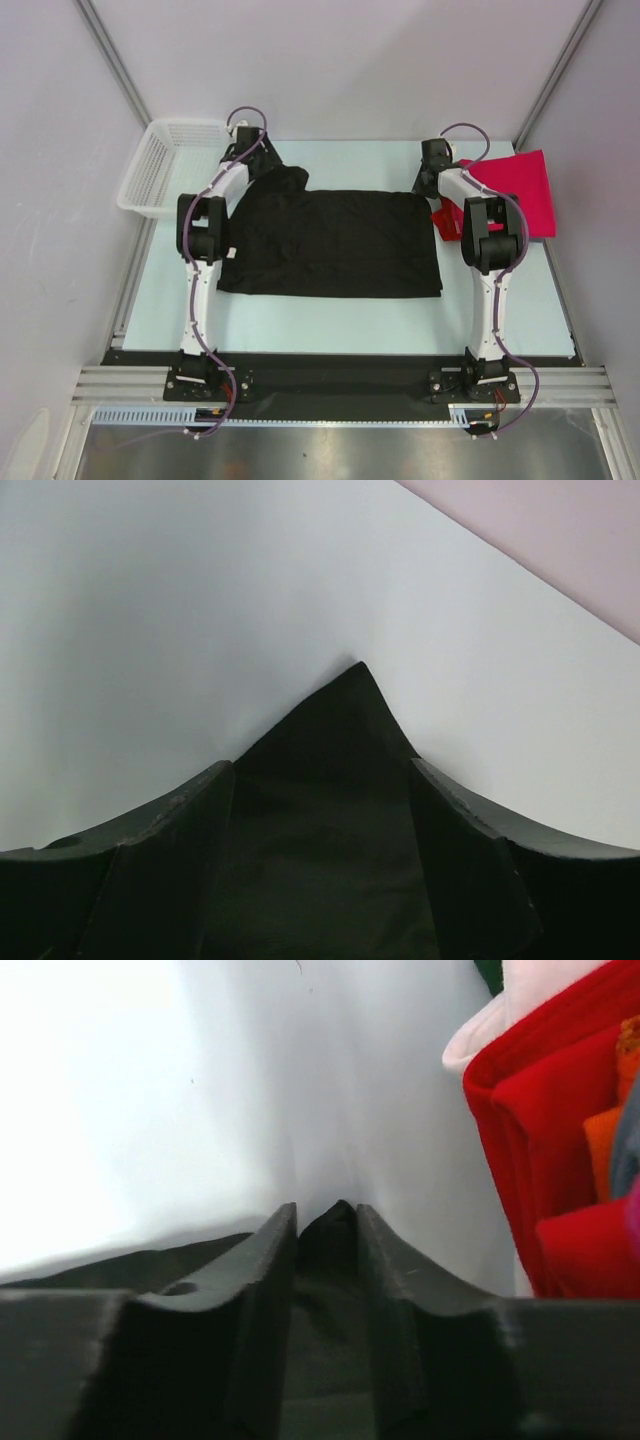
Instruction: Fold and stack the t-shirts
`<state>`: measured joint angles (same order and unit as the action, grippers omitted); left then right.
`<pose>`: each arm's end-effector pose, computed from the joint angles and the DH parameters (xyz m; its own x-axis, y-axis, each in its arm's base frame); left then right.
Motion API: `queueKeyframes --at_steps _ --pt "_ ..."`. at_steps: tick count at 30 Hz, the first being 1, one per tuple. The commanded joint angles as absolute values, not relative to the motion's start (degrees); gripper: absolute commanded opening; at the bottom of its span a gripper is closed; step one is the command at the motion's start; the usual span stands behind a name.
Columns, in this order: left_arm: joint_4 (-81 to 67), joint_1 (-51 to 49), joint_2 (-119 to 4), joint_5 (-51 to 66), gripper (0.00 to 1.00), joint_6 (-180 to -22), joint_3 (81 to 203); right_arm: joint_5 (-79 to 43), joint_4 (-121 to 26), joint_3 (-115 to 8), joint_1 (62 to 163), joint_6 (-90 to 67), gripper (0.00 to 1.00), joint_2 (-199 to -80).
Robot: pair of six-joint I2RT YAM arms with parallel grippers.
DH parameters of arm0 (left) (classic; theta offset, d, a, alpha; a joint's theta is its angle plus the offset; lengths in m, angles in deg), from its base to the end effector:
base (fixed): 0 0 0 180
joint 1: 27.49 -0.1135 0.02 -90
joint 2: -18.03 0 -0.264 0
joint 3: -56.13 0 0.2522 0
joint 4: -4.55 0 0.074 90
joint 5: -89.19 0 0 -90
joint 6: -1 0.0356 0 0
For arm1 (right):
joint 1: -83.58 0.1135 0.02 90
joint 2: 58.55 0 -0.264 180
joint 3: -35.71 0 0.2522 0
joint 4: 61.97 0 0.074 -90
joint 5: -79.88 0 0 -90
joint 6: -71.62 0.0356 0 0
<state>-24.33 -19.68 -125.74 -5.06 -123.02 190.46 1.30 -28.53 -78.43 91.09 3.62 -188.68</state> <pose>0.5627 -0.0745 0.1603 -0.5527 -0.4874 -0.6760 -0.2791 0.8726 -0.4009 0.5000 0.0588 0.1632 -0.6984 0.2783 -0.6594 0.2817 0.9538 0.1042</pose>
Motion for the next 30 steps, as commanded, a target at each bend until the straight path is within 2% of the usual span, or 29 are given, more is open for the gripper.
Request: queueKeyframes --at_steps 1,2,6,21,24,25,30 --pt "-24.59 -20.64 -126.81 -3.63 0.75 -124.51 193.99 -0.8 -28.26 -78.42 90.35 4.03 0.29 -187.84" --pt "-24.51 -20.72 -126.99 -3.45 0.75 -124.68 194.25 -1.07 -28.17 -78.42 90.26 4.03 0.17 -187.58" --pt "-24.59 -20.81 -128.22 -3.54 0.73 -125.04 195.74 -1.69 -27.99 -78.6 90.35 3.77 0.0 -186.62" --pt "-23.98 -21.43 -130.68 -3.98 0.7 -123.54 200.4 -2.92 -28.17 -78.69 90.52 3.5 0.0 -185.64" --pt "-25.29 -21.43 -131.47 -2.4 0.67 -125.12 200.84 -3.09 -28.26 -78.6 90.35 3.42 0.0 -185.38" --pt "-26.17 -21.43 -131.39 -2.92 0.62 -125.91 200.93 -3.09 -28.26 -78.42 90.35 3.42 0.0 -185.21" --pt "-28.02 -20.99 -129.98 -4.59 0.62 -125.57 198.73 -3.97 -28.25 -78.07 90.26 3.59 0.0 -184.59"
